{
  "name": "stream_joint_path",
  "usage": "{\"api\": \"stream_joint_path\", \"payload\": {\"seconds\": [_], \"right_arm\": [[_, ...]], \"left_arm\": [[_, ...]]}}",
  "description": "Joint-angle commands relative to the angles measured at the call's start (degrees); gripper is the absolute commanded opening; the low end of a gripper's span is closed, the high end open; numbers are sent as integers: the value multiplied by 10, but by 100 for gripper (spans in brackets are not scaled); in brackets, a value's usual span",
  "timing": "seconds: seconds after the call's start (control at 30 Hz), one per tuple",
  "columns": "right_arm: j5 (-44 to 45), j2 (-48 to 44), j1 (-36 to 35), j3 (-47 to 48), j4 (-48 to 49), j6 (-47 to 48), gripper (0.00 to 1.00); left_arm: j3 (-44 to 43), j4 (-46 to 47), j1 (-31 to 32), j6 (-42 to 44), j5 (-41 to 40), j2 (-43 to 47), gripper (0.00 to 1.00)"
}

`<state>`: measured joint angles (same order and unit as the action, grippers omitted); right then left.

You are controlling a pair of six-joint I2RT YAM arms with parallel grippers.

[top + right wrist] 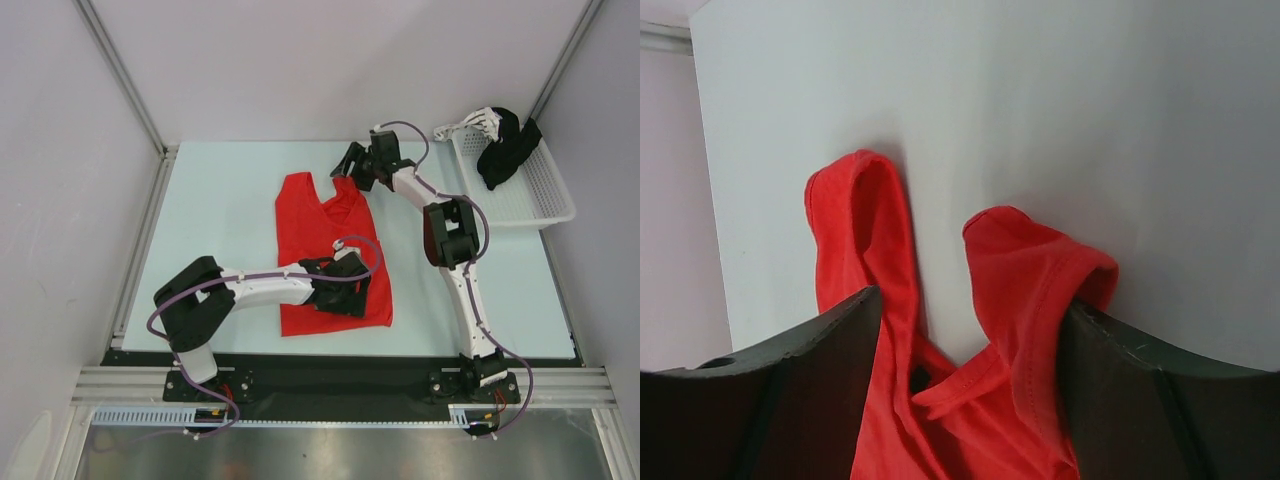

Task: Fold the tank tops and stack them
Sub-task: Fold the tank top

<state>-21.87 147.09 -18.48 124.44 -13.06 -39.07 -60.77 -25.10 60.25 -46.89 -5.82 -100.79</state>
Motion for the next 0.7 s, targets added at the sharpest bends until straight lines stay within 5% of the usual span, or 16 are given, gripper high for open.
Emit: {"api": "stream_joint_path", "payload": {"seconds": [0.0,0.4,0.5,0.67], "right_arm": [[28,-70,3,-3,-14,10,72],[126,-112,13,43,-134,78,76],[121,-147,19,2,-121,89,76],[83,-261,25,-149,-101,114,62]], "left_arm": [[20,16,13,-2,27,-39,80],[-4,-32,8,19,-1,28,84],[-1,-47,-3,25,-2,69,85],[21,-93,-38,34,-36,181,87]]}}
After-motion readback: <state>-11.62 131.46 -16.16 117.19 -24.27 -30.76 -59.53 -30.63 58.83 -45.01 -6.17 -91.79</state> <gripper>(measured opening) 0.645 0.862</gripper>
